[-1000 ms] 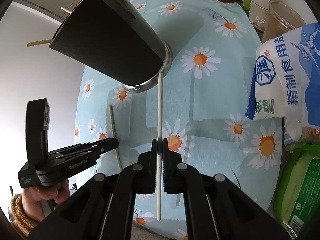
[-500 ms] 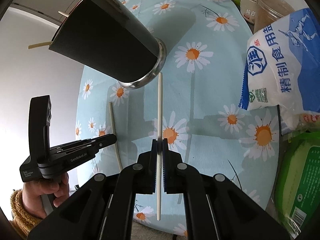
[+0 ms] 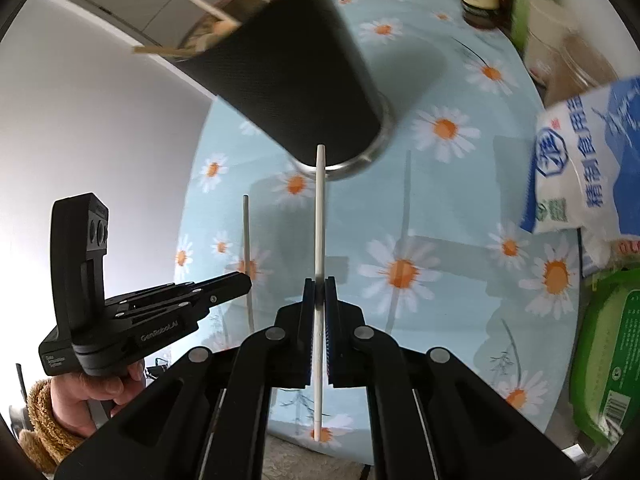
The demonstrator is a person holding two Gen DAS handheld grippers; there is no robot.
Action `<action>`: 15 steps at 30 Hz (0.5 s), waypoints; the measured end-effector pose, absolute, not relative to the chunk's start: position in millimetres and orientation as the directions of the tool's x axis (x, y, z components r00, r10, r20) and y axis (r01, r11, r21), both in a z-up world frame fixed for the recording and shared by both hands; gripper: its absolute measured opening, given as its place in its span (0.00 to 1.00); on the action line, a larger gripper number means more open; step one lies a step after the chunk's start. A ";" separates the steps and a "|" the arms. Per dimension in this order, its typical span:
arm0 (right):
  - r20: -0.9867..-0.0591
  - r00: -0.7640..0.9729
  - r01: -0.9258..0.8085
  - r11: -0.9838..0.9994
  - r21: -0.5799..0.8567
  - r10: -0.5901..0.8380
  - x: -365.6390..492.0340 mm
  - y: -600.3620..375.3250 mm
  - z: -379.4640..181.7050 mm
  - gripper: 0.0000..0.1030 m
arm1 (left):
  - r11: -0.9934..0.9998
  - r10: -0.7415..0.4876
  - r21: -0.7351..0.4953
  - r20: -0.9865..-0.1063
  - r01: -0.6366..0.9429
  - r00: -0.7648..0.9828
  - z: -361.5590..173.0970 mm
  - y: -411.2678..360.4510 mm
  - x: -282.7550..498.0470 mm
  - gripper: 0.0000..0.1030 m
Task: Organize utensils
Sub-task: 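Lift both held chopsticks and carry them over the black holder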
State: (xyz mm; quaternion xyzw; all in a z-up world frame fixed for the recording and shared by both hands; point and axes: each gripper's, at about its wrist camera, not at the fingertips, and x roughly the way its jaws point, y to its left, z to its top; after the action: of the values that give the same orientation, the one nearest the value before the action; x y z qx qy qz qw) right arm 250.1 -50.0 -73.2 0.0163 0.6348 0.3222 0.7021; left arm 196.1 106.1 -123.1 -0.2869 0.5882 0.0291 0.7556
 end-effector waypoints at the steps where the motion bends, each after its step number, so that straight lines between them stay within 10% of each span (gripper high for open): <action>1: -0.881 -0.008 -0.433 0.792 0.430 0.474 248.0 -47.0 -71.0 0.05 | 0.834 -0.295 -0.406 -0.901 -0.374 0.319 -118.3 109.2 191.5 0.03; 15: -0.819 0.132 -0.494 0.753 0.434 0.559 220.2 -29.7 -34.4 0.06 | 0.842 -0.308 -0.470 -0.822 -0.265 0.478 -60.4 132.8 166.2 0.03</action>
State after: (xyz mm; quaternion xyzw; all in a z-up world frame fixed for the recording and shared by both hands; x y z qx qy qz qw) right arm 220.2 -29.7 -34.4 0.0289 0.5580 0.3504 0.7517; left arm 166.2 132.8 -60.4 -0.2804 0.5106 -0.0134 0.8127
